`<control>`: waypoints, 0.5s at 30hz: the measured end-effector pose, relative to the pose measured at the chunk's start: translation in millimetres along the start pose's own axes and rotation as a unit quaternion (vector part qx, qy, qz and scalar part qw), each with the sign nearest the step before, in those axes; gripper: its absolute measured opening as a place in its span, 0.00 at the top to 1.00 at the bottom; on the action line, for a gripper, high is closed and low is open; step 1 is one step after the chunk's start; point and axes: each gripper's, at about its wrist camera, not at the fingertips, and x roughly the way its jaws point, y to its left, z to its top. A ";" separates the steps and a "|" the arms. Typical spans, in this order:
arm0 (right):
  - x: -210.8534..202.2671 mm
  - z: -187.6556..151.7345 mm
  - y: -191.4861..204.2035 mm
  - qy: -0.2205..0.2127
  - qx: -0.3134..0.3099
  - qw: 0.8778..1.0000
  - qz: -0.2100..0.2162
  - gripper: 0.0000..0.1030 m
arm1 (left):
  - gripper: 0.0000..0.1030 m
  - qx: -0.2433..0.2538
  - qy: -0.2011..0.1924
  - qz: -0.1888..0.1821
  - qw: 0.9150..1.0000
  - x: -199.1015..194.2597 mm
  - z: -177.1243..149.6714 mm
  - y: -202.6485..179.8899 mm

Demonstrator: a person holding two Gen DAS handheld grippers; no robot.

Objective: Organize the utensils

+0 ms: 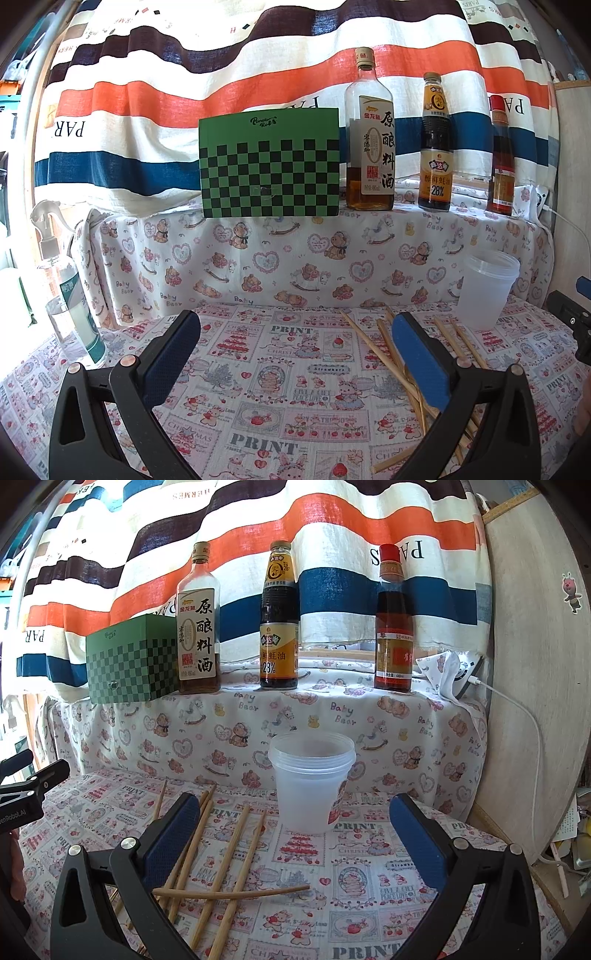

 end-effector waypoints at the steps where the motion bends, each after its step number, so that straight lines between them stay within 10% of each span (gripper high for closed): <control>1: 0.0 0.2 0.1 0.000 0.000 1.000 0.000 0.00 | 0.00 0.000 0.000 0.000 1.000 -0.1 -0.1 0.0; 15: 0.5 0.2 0.2 0.001 0.001 1.000 0.000 0.00 | 0.00 0.001 0.000 0.000 1.000 0.1 -0.2 0.1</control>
